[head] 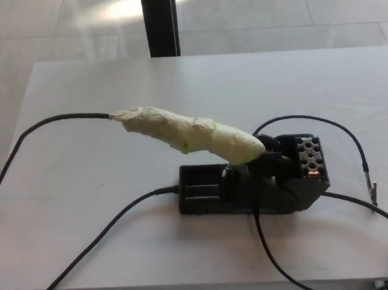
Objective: Use the left hand of the robot to grab the soldering gun kept on the middle of the table and pull it out of its base and keep it on the left side of the base
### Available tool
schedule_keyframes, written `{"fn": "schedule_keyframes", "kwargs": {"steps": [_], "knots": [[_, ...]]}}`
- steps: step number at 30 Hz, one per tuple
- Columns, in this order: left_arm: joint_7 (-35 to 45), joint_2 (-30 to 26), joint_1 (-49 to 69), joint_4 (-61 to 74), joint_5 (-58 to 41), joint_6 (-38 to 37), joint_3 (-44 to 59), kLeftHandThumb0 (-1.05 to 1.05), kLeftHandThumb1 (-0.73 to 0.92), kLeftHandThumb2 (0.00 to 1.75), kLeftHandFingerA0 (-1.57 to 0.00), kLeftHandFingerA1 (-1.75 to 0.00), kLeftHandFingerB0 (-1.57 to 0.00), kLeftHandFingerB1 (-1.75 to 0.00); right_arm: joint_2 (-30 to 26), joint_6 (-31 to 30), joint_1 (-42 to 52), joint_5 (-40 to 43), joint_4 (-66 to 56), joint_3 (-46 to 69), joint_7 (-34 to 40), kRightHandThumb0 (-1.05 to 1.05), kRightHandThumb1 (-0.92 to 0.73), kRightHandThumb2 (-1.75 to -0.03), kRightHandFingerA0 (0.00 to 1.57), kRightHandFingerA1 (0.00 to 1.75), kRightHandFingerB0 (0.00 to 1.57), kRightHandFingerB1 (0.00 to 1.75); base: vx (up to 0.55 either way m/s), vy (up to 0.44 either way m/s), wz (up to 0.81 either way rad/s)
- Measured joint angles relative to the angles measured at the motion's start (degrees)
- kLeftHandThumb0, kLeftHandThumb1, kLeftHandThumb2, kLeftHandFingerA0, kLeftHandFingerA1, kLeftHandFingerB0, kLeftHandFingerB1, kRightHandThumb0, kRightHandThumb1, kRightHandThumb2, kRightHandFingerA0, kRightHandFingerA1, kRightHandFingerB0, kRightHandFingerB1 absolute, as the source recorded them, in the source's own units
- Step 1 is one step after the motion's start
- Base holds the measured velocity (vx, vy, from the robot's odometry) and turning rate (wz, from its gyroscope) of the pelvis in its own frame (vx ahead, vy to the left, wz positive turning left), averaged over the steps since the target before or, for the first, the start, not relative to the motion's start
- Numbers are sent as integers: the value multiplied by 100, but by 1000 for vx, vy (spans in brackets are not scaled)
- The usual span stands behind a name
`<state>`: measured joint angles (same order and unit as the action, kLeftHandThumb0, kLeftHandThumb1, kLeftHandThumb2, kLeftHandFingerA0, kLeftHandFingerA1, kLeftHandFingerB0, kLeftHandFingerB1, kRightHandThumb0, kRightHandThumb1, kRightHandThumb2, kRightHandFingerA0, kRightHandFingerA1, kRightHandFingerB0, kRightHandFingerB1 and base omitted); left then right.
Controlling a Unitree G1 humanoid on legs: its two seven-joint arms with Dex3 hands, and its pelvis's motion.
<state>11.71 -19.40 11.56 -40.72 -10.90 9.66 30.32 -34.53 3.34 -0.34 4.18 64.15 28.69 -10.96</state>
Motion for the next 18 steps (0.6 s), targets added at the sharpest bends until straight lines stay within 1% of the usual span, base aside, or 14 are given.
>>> {"fn": "schedule_keyframes", "kwargs": {"steps": [1, 2, 4, 5, 6, 7, 8, 10, 11, 12, 13, 14, 15, 18], "knots": [[64, -78, 51, 165, -26, 35, -15, -73, 75, 63, -61, -78, -48, -60, 0, 0, -29, 39, 59, 78, -65, -105, -76, -73, 38, 171, 11, 173, 0, 0, 0], [102, -190, 105, 391, -21, 54, -54, -75, 78, 63, -55, -85, -44, -65, 0, -3, -37, 56, 90, 123, -110, -105, -75, -75, 37, 172, 10, 175, 0, 0, 0], [106, -375, 167, 772, 20, 86, -83, -75, 78, 63, -55, -85, -44, -65, 1, -12, -37, 56, 104, 132, -142, -105, -75, -75, 37, 172, 10, 175, 0, 0, 0], [106, -433, 186, 911, 38, 99, -94, -77, 75, 63, -61, -104, -40, -70, 1, -12, -37, 56, 106, 133, -155, -105, -77, -73, 34, 169, 9, 174, 0, 0, 0], [108, -519, 202, 1103, 62, 131, -107, -77, 75, 63, -61, -104, -40, -70, 1, -12, -38, 56, 110, 135, -171, -105, -77, -73, 34, 169, 9, 174, 0, 0, 0], [108, -626, 207, 1309, 84, 166, -109, -76, 72, 62, -38, -103, -43, -68, 1, -12, -39, 56, 118, 135, -186, -105, -77, -73, 36, 170, 9, 174, 0, 0, 0], [107, -758, 208, 1505, 105, 213, -106, -77, 71, 61, -28, -102, -33, -71, 1, -12, -39, 56, 125, 138, -196, -105, -77, -73, 38, 172, 10, 175, 0, 0, 0], [92, -1125, 99, 1764, 172, 288, -74, -77, 71, 61, -28, -102, -33, -71, 1, -12, -39, 56, 135, 138, -212, -105, -77, -73, 38, 172, 10, 175, 0, 0, 0], [83, -1288, 42, 1858, 199, 320, -55, -82, 72, 62, -35, -104, -32, -75, 1, -12, -41, 56, 138, 139, -217, -105, -76, -73, 36, 171, 9, 173, 0, 0, 0], [75, -1493, -25, 1977, 239, 359, -32, -82, 72, 62, -35, -104, -32, -75, 1, -12, -43, 57, 138, 140, -226, -105, -76, -73, 36, 171, 9, 173, 0, 0, 0], [66, -1724, -130, 2079, 281, 388, 4, -87, 69, 63, -48, -118, -35, -89, 1, -12, -46, 57, 138, 141, -234, -105, -76, -72, 34, 168, 8, 169, 0, 0, 0], [61, -1857, -201, 2137, 301, 412, 31, -91, 69, 62, -46, -119, -34, -92, 1, -12, -46, 57, 138, 142, -238, -105, -74, -73, 41, 169, 9, 170, 0, 0, 0], [56, -1993, -279, 2200, 317, 425, 59, -94, 72, 63, -48, -111, -36, -87, 1, -13, -45, 57, 140, 144, -242, -105, -75, -74, 42, 167, 10, 167, 0, 0, 0], [44, -2617, -666, 2434, 392, 481, 117, -94, 71, 64, -42, -112, -38, -86, 1, -14, -46, 57, 142, 148, -258, -105, -79, -72, 36, 170, 10, 168, 0, 0, 0]]}}
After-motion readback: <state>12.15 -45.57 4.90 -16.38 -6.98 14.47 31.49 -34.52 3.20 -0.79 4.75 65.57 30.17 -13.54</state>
